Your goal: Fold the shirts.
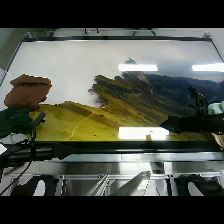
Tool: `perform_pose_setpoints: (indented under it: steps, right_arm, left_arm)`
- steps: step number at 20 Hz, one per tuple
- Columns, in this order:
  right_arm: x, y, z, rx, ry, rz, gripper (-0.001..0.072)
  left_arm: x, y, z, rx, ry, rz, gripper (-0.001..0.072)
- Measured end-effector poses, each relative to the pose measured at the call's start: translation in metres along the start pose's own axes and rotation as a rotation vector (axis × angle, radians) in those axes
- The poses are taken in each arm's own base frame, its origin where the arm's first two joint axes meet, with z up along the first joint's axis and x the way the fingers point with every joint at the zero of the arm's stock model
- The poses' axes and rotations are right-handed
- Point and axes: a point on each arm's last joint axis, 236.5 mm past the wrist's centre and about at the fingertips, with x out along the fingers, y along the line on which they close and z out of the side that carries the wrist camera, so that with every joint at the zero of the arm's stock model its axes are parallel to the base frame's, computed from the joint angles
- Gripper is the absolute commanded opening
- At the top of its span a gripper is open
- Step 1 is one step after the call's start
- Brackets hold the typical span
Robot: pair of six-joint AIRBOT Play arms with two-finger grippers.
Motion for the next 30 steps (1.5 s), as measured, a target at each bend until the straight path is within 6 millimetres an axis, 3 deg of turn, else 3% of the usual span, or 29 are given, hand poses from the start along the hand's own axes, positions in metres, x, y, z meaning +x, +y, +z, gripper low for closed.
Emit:
perform_pose_setpoints:
  steps: [2,3,4,5,6,7,10,13,16,18,21,23,25,28,30]
  right_arm:
    - [0.000,0.000,0.000,0.000,0.000,0.000,0.0022]
    - [0.000,0.000,0.000,0.000,0.000,0.000,0.0022]
    - [0.000,0.000,0.000,0.000,0.000,0.000,0.0022]
    - [0.000,0.000,0.000,0.000,0.000,0.000,0.0023]
    - [0.000,0.000,0.000,0.000,0.000,0.000,0.0023]
    - [0.000,0.000,0.000,0.000,0.000,0.000,0.0023]
    - [0.000,0.000,0.000,0.000,0.000,0.000,0.0022]
    - [0.000,0.000,0.000,0.000,0.000,0.000,0.0023]
    - [0.000,0.000,0.000,0.000,0.000,0.000,0.0022]
    - [0.000,0.000,0.000,0.000,0.000,0.000,0.0022]
    - [0.000,0.000,0.000,0.000,0.000,0.000,0.0023]
    - [0.000,0.000,0.000,0.000,-0.002,0.000,0.0022]
    - [0.000,-0.001,0.003,0.000,-0.012,-0.002,0.0022]
    - [0.000,-0.001,0.008,0.002,-0.033,-0.002,0.0022]
    - [0.000,0.000,0.010,0.003,-0.043,0.000,0.0022]
  left_arm:
    - [0.000,0.000,0.000,0.000,0.000,0.000,0.0025]
    - [0.000,0.000,0.000,0.001,-0.001,0.000,0.0210]
    - [-0.001,-0.001,0.002,0.005,-0.003,0.001,0.0298]
    - [-0.003,-0.003,0.005,0.018,-0.011,0.005,0.0299]
    - [-0.008,-0.008,0.013,0.039,-0.029,0.012,0.0355]
    - [-0.015,-0.013,0.024,0.062,-0.058,0.023,0.0695]
    - [-0.060,-0.025,0.091,0.123,-0.228,0.109,0.0720]
    - [-0.132,-0.013,0.166,0.121,-0.388,0.255,0.0720]
    - [-0.211,0.026,0.229,0.043,-0.509,0.374,0.0720]
    - [-0.255,0.065,0.261,-0.023,-0.565,0.421,0.0720]
    - [-0.297,0.138,0.297,-0.122,-0.616,0.448,0.0720]
    - [-0.304,0.190,0.315,-0.180,-0.617,0.445,0.0720]
    - [-0.294,0.238,0.332,-0.222,-0.595,0.429,0.0720]
    - [-0.260,0.286,0.354,-0.243,-0.541,0.401,0.0720]
    - [-0.237,0.305,0.369,-0.231,-0.510,0.390,0.0720]
